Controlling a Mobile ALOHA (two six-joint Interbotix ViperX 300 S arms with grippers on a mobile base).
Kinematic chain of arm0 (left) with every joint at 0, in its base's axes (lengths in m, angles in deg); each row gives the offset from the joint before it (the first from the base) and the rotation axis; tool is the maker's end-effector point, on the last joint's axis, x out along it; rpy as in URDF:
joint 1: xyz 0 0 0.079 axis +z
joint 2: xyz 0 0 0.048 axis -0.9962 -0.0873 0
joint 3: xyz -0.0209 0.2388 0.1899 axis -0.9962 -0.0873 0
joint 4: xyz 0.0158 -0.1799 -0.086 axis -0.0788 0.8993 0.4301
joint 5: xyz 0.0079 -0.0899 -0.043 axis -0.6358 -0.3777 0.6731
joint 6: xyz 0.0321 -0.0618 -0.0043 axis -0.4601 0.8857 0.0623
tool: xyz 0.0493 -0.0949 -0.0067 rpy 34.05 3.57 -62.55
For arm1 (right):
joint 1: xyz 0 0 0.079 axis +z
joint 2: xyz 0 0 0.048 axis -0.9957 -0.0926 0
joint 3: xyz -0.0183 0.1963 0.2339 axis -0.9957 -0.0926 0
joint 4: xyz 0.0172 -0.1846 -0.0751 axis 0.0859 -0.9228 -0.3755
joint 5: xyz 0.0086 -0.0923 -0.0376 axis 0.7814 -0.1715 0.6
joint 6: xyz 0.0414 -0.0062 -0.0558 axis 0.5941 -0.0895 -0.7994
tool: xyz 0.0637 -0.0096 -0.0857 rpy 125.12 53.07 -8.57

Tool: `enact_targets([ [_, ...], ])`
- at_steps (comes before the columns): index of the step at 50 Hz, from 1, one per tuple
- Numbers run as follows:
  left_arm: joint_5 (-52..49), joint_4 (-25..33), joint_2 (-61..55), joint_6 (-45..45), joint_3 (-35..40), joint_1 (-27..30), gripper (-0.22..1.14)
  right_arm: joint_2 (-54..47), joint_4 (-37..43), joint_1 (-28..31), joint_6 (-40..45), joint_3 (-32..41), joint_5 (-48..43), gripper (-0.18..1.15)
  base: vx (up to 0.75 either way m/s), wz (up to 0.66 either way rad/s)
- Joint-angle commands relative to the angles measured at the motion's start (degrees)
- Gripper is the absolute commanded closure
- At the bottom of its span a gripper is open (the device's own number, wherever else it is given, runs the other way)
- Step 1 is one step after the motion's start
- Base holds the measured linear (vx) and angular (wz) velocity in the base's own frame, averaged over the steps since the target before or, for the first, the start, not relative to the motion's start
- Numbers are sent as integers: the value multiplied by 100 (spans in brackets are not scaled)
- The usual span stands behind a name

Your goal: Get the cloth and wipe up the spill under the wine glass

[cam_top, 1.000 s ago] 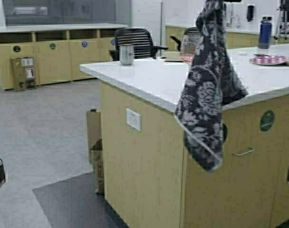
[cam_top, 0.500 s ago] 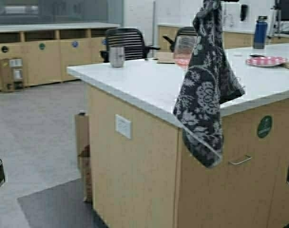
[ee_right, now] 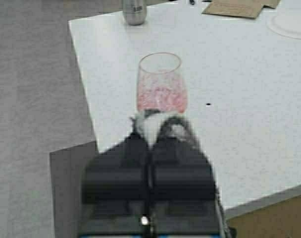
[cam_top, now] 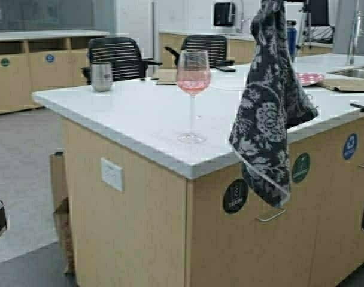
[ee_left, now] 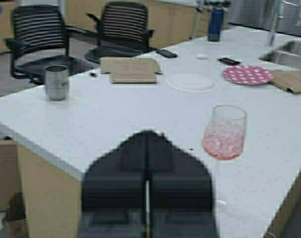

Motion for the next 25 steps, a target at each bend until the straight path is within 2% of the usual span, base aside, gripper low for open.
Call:
enact_targets([
  [1,-97,-9,-466,0,466,-281,89,88,0,35,0,88,-88,91,19,-13],
  [12,149,18,-1248,0,439,-668,89,88,18,229,-9,105,-88,91,17,-11],
  [25,1292,18,-2751,-35,431,-861,89,88,18,246,-9,202,-105,91,11,-6],
])
